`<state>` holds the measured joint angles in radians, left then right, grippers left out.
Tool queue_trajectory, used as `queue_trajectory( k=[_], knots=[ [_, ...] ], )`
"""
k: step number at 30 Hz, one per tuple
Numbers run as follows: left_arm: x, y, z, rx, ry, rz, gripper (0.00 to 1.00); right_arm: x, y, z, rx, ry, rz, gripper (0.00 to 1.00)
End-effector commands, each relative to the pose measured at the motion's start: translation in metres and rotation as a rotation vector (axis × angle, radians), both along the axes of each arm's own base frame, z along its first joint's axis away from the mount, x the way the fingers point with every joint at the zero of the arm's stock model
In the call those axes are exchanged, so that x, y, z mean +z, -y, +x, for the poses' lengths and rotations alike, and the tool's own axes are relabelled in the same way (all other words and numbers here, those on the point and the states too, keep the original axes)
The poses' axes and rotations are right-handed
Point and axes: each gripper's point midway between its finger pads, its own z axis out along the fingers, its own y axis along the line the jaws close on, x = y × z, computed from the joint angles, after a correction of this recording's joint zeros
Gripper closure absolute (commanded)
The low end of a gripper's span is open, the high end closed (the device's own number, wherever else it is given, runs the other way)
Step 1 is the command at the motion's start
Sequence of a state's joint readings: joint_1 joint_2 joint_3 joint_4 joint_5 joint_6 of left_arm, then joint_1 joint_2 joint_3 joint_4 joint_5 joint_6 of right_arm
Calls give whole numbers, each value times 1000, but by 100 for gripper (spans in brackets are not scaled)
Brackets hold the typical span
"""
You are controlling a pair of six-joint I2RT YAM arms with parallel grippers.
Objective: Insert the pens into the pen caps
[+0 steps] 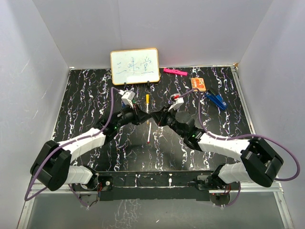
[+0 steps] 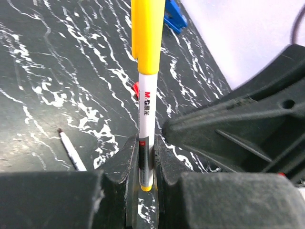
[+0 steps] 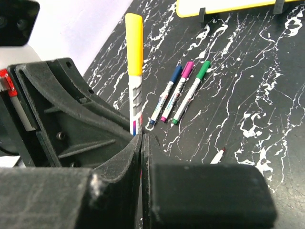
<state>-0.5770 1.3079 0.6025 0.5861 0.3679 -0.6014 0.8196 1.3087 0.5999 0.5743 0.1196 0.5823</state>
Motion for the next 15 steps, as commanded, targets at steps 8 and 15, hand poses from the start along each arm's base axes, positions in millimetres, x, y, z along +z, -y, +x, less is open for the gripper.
queue_trajectory(
  k=[8,15],
  knots=[
    [-8,-39,35,207,12,275,100,40,50,21,-287,57,-91,89],
    [-60,-51,55,262,-222,557,97,35,65,26,-371,17,-155,88]
  ],
)
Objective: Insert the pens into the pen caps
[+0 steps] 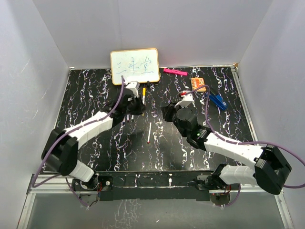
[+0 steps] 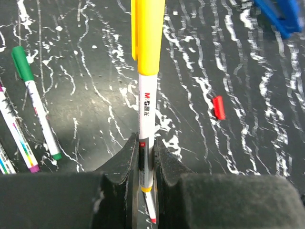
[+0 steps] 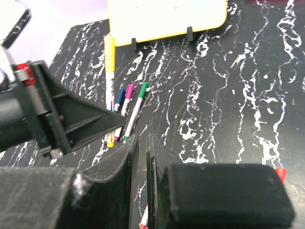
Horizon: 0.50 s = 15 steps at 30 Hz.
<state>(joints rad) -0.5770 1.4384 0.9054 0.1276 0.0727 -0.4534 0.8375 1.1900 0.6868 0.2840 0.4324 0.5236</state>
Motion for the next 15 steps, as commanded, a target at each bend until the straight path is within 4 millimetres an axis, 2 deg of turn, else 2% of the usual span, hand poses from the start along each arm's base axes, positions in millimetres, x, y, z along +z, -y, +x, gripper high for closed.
queue_trajectory(
  k=[1,6,15],
  knots=[
    [-44,-24,2,80,-186,226,95,14,14,8,-90,8,-27,88],
    [-68,-24,9,112,-281,290,89,-1,13,11,-104,-51,-77,88],
    [-99,-21,19,138,-352,340,85,-9,8,9,-82,-71,-66,88]
  ],
)
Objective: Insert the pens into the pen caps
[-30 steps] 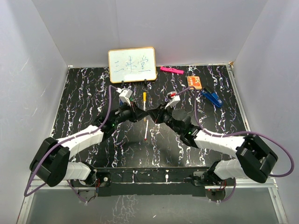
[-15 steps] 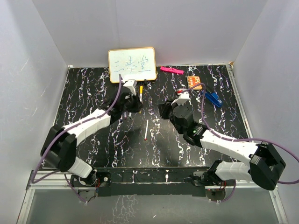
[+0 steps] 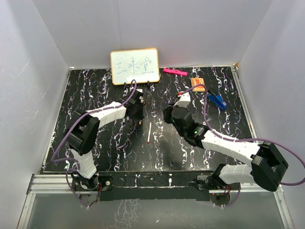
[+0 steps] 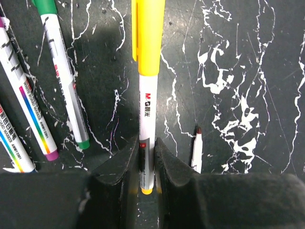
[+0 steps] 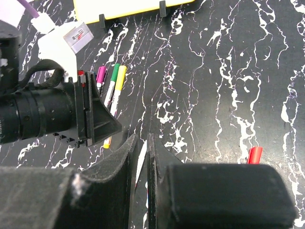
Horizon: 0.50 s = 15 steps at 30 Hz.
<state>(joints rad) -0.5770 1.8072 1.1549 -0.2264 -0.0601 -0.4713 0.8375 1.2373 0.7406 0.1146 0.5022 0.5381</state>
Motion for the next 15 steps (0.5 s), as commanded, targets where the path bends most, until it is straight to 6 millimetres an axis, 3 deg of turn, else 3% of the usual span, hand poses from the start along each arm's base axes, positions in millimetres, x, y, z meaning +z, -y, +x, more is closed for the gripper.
queue_trajectory(
  k=[1,10,15],
  knots=[
    [6,1,12,26,-3,30,83,19,-6,5,-6,30,51,88],
    [-16,-9,20,64,-27,112,78,10,-12,5,15,4,48,88],
    [-16,-8,21,68,-18,102,78,9,-12,4,17,3,50,88]
  ],
)
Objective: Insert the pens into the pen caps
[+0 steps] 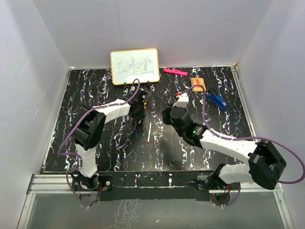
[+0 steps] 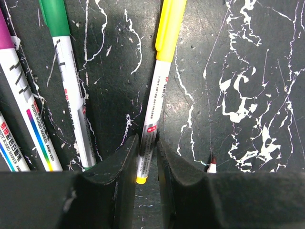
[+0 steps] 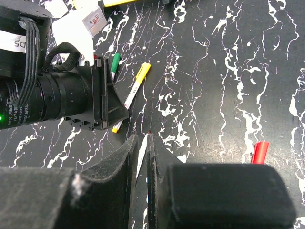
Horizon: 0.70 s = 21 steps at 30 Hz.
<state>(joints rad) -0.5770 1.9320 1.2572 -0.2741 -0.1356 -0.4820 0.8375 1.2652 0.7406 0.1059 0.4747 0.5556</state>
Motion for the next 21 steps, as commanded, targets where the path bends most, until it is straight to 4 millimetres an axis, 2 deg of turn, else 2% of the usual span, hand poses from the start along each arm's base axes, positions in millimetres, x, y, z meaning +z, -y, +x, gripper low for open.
queue_trajectory(
  k=[1,7,16,21],
  knots=[
    [8,-3,4,18,14,10,78,22,-6,6,-7,40,55,88],
    [11,-2,7,19,29,5,79,18,-2,7,-31,33,43,87],
    [6,4,8,31,23,-28,91,17,2,6,-44,32,38,87],
    [4,3,8,40,22,-28,91,16,3,6,-45,29,31,86]
  ],
)
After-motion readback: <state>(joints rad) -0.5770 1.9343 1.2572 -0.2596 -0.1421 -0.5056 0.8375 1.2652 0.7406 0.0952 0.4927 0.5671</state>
